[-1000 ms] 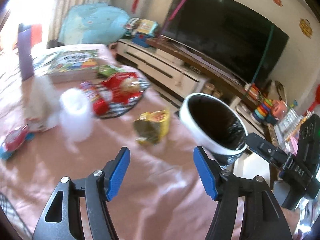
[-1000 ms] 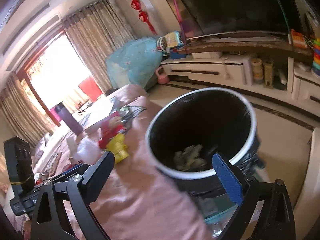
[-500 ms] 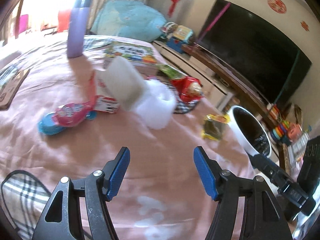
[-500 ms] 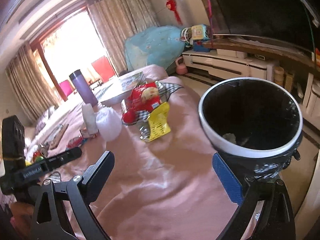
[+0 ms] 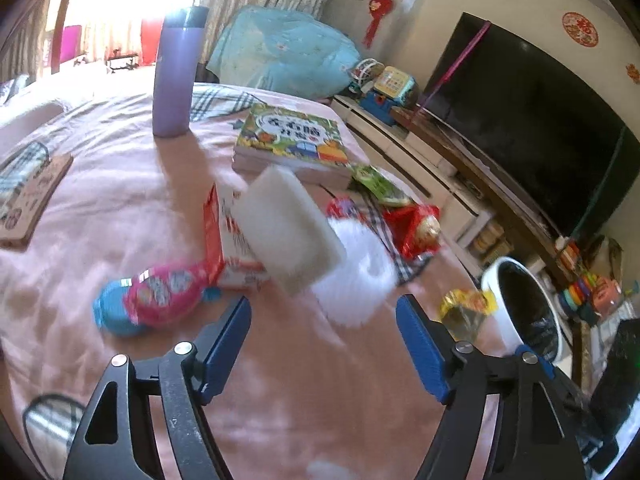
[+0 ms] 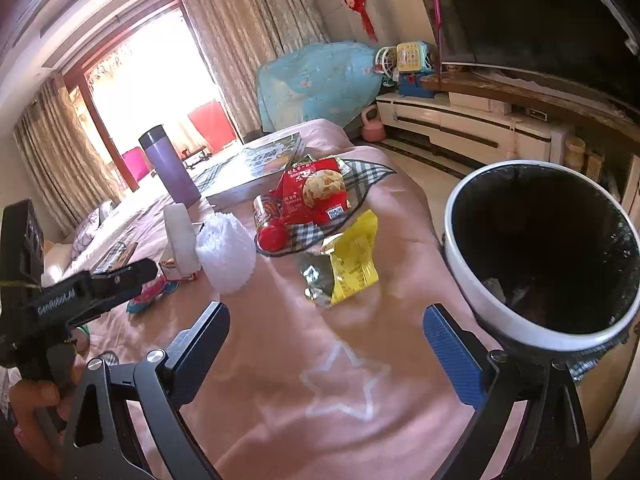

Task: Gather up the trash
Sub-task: 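Move both open tools back toward the remaining trash on the bed, then grasp the white foam net with the left tool while the right tool grasps the yellow chip bag, then carry foam net and chip bag over the bin and open both tools, then grasp the white sponge with the right tool while the left tool grasps the red-and-white milk carton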

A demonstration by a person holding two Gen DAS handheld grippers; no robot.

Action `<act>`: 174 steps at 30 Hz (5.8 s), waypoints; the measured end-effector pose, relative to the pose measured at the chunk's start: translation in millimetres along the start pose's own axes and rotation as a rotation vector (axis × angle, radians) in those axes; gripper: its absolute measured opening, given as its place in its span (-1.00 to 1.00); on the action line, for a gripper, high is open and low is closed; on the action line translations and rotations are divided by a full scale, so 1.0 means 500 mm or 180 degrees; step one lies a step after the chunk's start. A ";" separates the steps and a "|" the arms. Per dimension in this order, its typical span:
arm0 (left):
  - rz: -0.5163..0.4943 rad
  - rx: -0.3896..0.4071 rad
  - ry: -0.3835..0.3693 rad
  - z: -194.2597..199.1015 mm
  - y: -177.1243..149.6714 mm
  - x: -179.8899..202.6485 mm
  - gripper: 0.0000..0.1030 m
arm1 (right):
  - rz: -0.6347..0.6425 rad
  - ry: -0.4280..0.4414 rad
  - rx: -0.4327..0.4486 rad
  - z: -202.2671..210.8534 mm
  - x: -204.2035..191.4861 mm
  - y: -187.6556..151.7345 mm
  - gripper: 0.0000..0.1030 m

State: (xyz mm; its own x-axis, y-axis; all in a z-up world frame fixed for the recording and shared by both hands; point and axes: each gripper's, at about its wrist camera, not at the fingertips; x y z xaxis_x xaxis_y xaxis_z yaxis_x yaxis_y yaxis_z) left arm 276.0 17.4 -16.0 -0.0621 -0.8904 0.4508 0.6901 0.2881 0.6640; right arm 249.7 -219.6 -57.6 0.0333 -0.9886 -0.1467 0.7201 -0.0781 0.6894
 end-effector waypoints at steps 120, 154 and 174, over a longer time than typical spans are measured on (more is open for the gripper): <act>-0.1245 -0.0711 -0.1000 -0.287 -0.044 0.372 -0.59 | -0.0534 -0.0210 0.0075 0.061 0.334 0.062 -1.00; -0.0830 -0.0431 -0.0586 -0.098 -0.111 0.206 0.48 | -0.0488 -0.0094 0.0290 0.107 0.236 0.025 0.81; -0.0255 -0.0105 -0.0116 0.121 -0.113 -0.028 0.48 | -0.0021 0.0335 -0.0029 0.067 -0.018 -0.045 0.82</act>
State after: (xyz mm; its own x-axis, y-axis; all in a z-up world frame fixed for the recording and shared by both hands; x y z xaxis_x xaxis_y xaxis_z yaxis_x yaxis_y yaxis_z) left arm 194.6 34.7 -23.7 -0.1438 -0.8965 0.4189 0.7051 0.2042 0.6790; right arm 209.8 -213.1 -48.2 0.1007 -0.9691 -0.2252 0.7268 -0.0829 0.6818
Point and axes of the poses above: each gripper's, at about its wrist camera, not at the fingertips, and z roughly against the way its jaws point, x to its right, y to its top, and after that the axes turned 11 degrees about -y, right-handed
